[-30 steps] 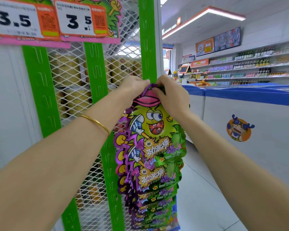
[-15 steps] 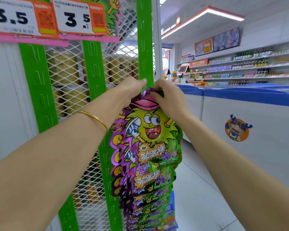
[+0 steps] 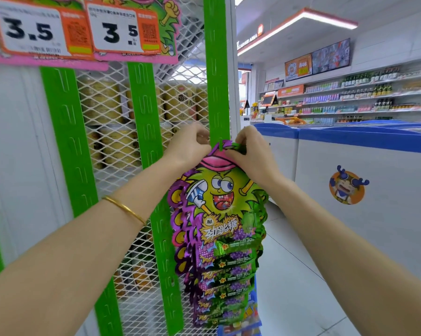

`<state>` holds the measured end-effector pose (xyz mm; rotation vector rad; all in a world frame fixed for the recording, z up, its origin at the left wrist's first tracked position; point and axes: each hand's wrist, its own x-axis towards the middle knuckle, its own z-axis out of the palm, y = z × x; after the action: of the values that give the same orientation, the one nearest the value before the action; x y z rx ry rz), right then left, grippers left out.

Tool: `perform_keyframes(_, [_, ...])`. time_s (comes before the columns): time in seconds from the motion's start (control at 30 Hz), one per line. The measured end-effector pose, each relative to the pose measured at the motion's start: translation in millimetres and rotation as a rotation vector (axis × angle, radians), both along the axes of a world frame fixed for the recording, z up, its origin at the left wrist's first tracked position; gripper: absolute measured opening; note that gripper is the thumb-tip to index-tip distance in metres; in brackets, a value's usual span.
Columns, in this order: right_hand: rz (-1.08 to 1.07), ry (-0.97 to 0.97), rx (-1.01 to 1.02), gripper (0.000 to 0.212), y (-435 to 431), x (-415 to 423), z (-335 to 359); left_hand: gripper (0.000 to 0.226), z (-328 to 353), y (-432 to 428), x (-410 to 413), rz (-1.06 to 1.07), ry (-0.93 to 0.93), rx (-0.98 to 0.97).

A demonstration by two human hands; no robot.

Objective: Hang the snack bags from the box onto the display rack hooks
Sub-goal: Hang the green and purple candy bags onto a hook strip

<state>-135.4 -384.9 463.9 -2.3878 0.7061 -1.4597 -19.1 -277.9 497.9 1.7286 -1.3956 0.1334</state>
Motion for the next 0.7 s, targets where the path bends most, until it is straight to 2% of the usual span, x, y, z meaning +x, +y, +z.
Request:
perform_keyframes(0.1, [-0.077,-0.060,-0.064,0.039,10.6,-8.7,-9.6,0.042,-19.0,12.3,-0.1,0.078,-0.182,-0.107])
perform_keyframes(0.17, [-0.126,-0.135,-0.121,0.033,27.2,-18.9,-24.2,0.041,-39.3,29.0,-5.0,0.099,-0.278,-0.208])
perform_keyframes(0.23, [-0.067,-0.185,-0.104,0.022,51.3,-27.9,-55.0,0.037,-72.6,52.3,-11.3,0.075,-0.286,-0.274])
perform_keyframes(0.3, [0.051,-0.117,-0.009,0.018,77.5,-33.2,-103.7,0.033,-120.2,78.2,-16.7,0.017,-0.230,-0.271])
perform_keyframes(0.43, [0.268,0.268,0.246,0.012,115.4,-33.1,-224.2,0.028,-240.5,123.3,-12.1,-0.090,-0.091,0.001])
perform_keyframes(0.57, [0.408,0.717,0.542,0.007,136.6,-31.0,-330.5,0.028,-347.0,167.9,3.4,-0.066,0.104,0.353])
perform_keyframes(0.63, [0.446,0.918,0.600,0.008,146.5,-30.7,-377.3,0.029,-387.2,187.8,11.4,-0.035,0.207,0.448])
perform_keyframes(0.7, [0.418,1.109,0.600,0.023,152.5,-27.6,-411.9,0.026,-410.2,199.8,18.3,-0.011,0.275,0.487])
